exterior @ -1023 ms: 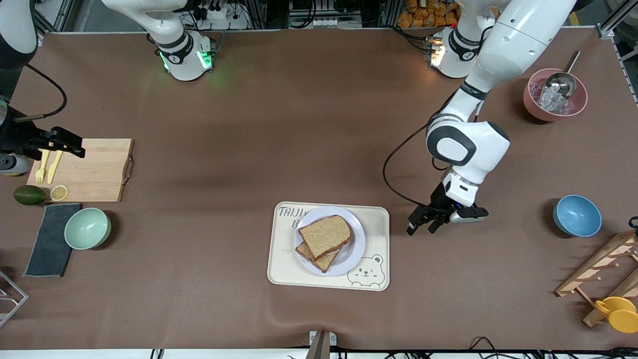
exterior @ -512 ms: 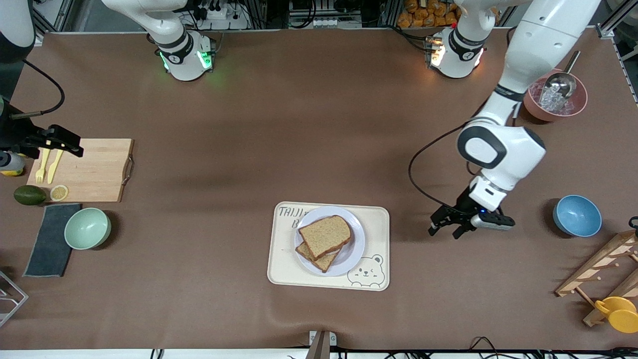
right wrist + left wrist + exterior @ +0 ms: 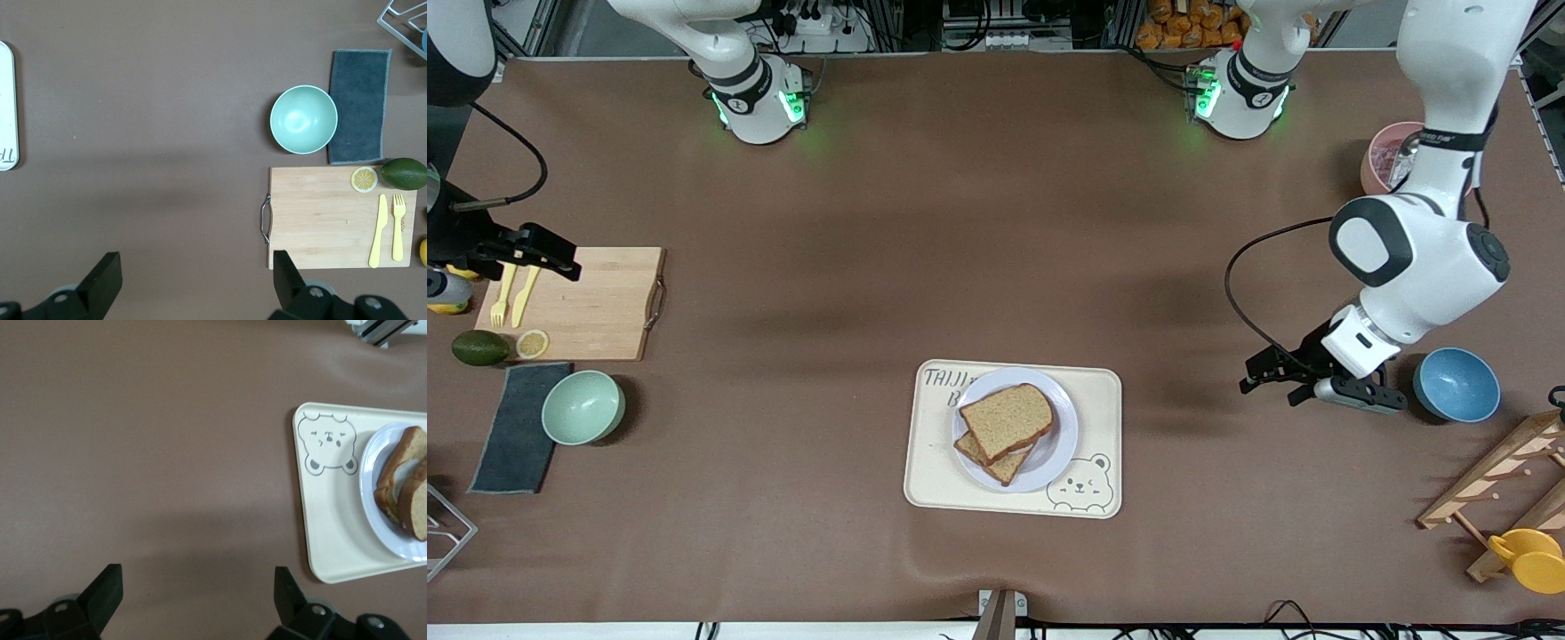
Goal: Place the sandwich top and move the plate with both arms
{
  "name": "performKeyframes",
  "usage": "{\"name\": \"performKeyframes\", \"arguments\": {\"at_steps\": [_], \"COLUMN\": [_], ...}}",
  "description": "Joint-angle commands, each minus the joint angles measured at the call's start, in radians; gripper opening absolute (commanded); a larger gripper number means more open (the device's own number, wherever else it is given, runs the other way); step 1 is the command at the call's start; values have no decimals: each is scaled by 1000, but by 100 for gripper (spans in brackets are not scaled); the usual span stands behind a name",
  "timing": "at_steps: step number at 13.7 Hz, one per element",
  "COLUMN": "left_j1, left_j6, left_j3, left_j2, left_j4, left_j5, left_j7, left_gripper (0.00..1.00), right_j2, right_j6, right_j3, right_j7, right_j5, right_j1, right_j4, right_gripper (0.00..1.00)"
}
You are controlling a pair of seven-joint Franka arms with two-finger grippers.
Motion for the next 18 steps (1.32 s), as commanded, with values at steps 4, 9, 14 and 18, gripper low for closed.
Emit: {"name": "performKeyframes", "arguments": {"at_steps": [4,9,14,18], "left_j1": [8,6,0,-2], "left_j6": [-433,-740,-829,-929], "left_j3": [27,24,1,-21], "left_j2": [-127,-183,-287,-299], "left_j4": [147,334,356,408], "left_j5": [366,409,438,506], "left_j7": [-305,-440,-506,-502], "left_gripper": [100,100,100,100], "right_j2": [-2,-2,-2,-2], "right_j6": [-35,-38,-38,-37], "right_j3": [-6,-6,-9,-9], "right_j7": [7,6,6,7], "right_j5": [53,52,52,55], "right_j1": [-9,-9,-11,-11], "right_j4": [0,2,0,2], "right_gripper": [100,100,100,100]}}
